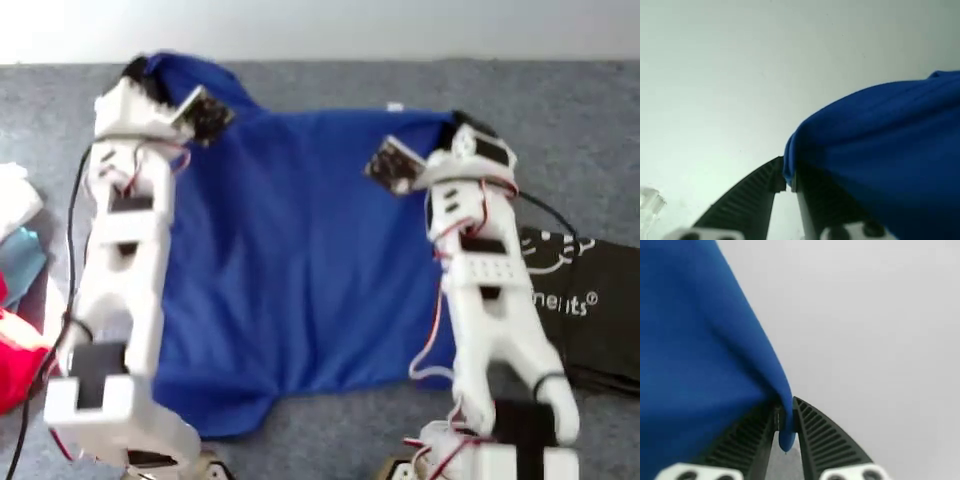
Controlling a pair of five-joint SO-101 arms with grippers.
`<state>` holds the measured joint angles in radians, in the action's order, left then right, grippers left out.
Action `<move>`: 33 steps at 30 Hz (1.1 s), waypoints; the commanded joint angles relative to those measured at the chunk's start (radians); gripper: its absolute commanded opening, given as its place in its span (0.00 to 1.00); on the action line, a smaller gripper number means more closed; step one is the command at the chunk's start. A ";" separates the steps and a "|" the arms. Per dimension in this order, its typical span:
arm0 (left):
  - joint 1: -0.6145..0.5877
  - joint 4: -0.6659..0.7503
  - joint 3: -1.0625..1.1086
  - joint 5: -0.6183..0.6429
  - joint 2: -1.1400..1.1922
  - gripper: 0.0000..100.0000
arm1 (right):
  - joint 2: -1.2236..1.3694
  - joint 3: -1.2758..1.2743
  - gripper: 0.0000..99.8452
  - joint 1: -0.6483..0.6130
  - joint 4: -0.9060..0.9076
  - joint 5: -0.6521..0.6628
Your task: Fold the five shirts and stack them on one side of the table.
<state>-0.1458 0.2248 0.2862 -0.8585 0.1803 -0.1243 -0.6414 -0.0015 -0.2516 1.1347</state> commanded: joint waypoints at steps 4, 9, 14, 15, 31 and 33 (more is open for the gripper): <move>0.035 0.021 -0.443 -0.018 0.219 0.01 | 0.216 0.361 0.01 0.042 -0.033 0.012; 0.068 0.020 -0.654 -0.020 0.364 0.01 | 0.326 0.486 0.01 0.044 -0.033 0.014; 0.086 0.018 -0.707 -0.117 0.436 0.01 | 0.361 0.496 0.01 0.041 -0.030 0.014; 0.086 0.018 -0.704 -0.123 0.437 0.01 | 0.361 0.485 0.01 0.039 -0.019 0.014; 0.086 -0.661 -0.225 -0.121 -0.011 0.01 | 0.186 0.362 0.01 0.058 0.495 0.009; 0.081 -0.786 -0.163 -0.121 -0.091 0.01 | 0.153 0.345 0.01 0.070 0.581 0.009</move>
<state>-0.0660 -0.3782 0.0760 -0.9689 0.2478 0.1212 -0.2915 0.0399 0.2209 1.1362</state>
